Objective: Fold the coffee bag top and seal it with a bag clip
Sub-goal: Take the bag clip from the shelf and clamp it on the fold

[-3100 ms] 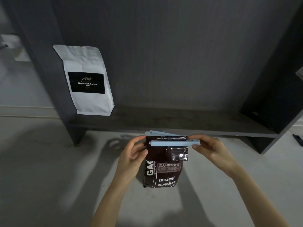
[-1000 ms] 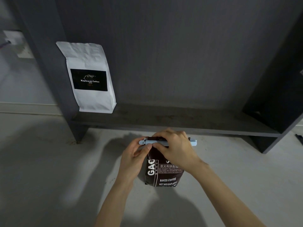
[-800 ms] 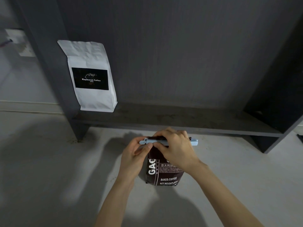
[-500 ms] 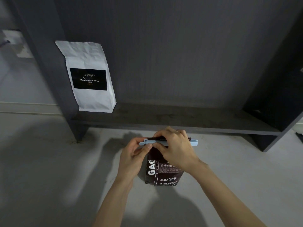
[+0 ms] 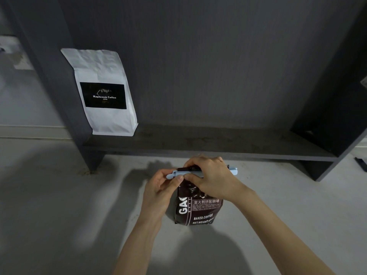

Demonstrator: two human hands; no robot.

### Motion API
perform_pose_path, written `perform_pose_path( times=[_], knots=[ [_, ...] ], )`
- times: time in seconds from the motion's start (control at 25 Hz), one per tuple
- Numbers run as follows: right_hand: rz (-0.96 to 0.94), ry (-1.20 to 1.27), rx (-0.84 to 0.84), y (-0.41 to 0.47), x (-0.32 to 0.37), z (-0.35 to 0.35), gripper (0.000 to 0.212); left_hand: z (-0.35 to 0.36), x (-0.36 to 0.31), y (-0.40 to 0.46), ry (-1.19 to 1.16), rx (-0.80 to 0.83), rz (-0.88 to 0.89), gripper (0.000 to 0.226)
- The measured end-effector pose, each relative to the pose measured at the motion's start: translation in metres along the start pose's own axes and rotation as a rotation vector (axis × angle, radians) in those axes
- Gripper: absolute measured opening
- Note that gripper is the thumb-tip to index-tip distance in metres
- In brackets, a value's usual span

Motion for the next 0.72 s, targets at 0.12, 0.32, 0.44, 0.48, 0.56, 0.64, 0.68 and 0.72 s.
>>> perform_pose_path(
  times=[0.12, 0.32, 0.44, 0.48, 0.56, 0.64, 0.68, 0.72],
  knots=[
    [-0.034, -0.057, 0.023, 0.002, 0.003, 0.003, 0.026, -0.001, -0.001, 0.002, 0.011, 0.014, 0.011, 0.008],
    [-0.034, 0.001, -0.037, -0.001, 0.003, 0.001, 0.023, -0.003, 0.001, 0.003, 0.018, 0.028, 0.025, 0.011],
    [-0.051, -0.003, -0.058, -0.003, 0.005, 0.002, 0.024, -0.003, 0.001, 0.003, 0.005, 0.040, 0.035, 0.013],
    [-0.051, -0.012, -0.067, -0.004, 0.005, 0.002, 0.025, -0.004, 0.001, 0.002, 0.010, 0.044, 0.038, 0.015],
    [-0.054, -0.017, -0.068, -0.004, 0.005, 0.002, 0.027, -0.006, -0.002, 0.005, 0.107, 0.077, 0.076, 0.018],
    [-0.052, -0.016, -0.055, -0.004, 0.004, 0.002, 0.027, -0.006, -0.009, 0.008, 0.365, 0.177, 0.179, 0.017],
    [-0.052, -0.016, -0.053, -0.004, 0.003, 0.002, 0.027, -0.003, -0.014, 0.009, 0.502, 0.234, 0.247, 0.015],
    [-0.052, -0.017, -0.056, -0.004, 0.003, 0.001, 0.027, -0.001, -0.019, 0.009, 0.614, 0.278, 0.313, 0.013]
  ],
)
Point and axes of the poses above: each hand's wrist, its own y-axis towards the middle knuckle, its own z-axis out of the palm, x = y × z, the point moved 6 cm from there along y, towards the middle knuckle, and after that the axes turned 10 degrees about z, right-handed, at the moved point
